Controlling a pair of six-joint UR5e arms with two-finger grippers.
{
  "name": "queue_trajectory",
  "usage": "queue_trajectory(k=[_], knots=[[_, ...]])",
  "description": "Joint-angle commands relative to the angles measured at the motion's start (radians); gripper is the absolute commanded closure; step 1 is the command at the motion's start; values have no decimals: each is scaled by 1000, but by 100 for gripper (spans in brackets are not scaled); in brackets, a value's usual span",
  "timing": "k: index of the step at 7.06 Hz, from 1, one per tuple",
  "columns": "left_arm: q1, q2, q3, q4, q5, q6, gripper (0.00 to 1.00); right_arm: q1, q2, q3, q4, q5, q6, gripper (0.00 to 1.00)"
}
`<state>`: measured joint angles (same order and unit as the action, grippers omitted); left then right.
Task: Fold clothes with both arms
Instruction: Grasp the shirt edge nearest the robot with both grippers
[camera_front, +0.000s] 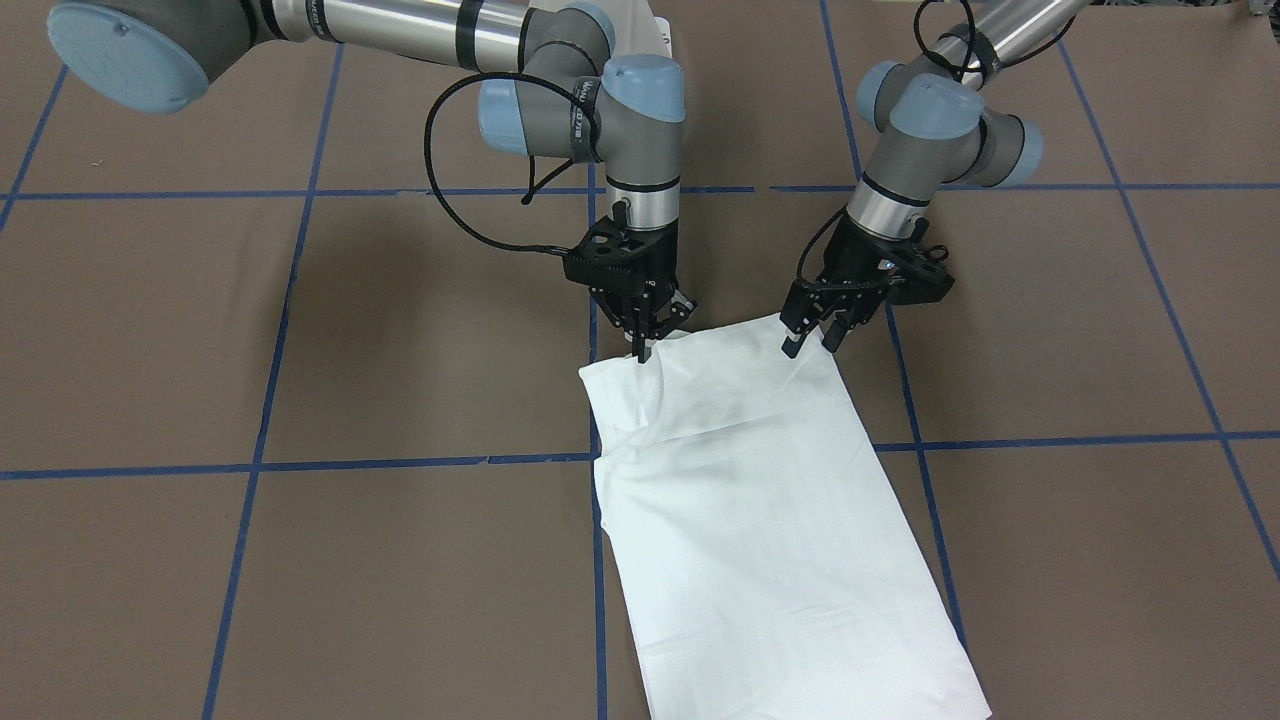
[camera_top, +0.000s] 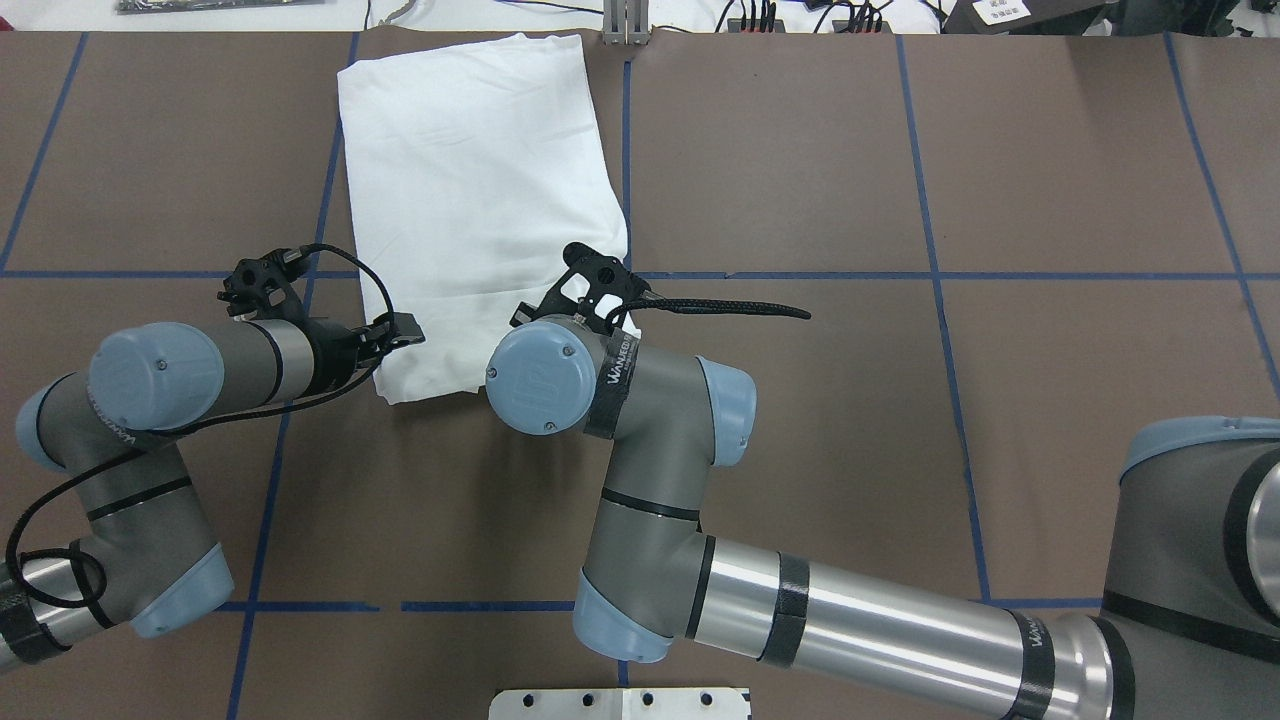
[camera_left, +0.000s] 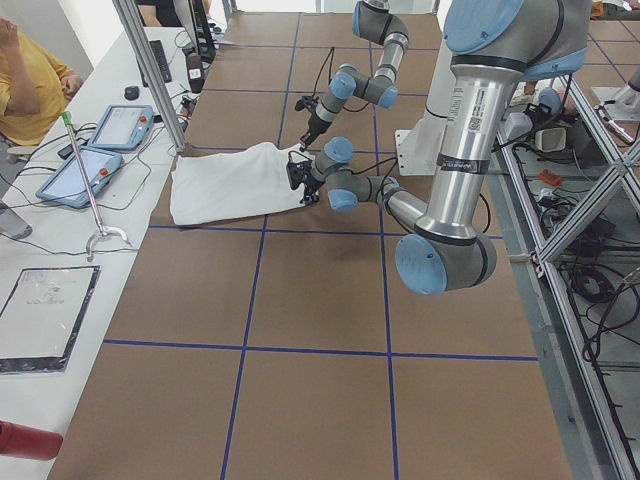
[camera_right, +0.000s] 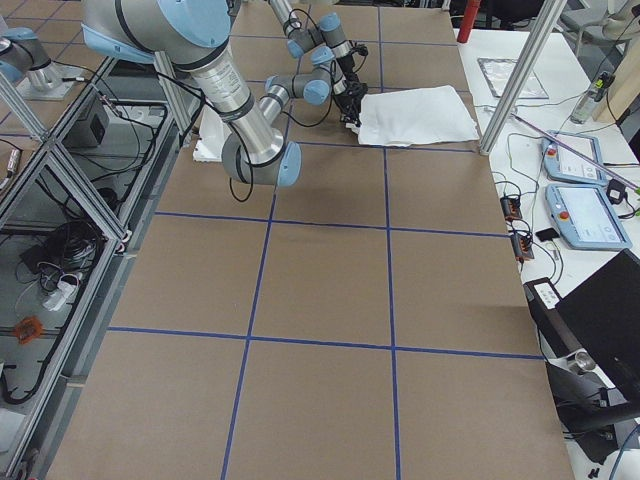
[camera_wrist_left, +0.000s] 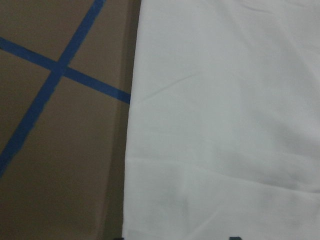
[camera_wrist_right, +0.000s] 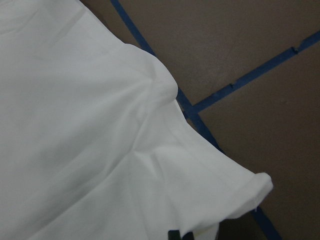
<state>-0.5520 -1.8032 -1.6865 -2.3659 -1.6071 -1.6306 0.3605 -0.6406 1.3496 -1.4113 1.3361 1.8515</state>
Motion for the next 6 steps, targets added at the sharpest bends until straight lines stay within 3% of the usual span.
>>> queue_trajectory(k=[1, 6], knots=[[4, 7, -4, 5, 3, 0, 32, 0, -2, 2, 0, 0, 0, 100], [21, 16, -21, 69, -4, 9, 32, 0, -8, 6, 0, 0, -1, 100]])
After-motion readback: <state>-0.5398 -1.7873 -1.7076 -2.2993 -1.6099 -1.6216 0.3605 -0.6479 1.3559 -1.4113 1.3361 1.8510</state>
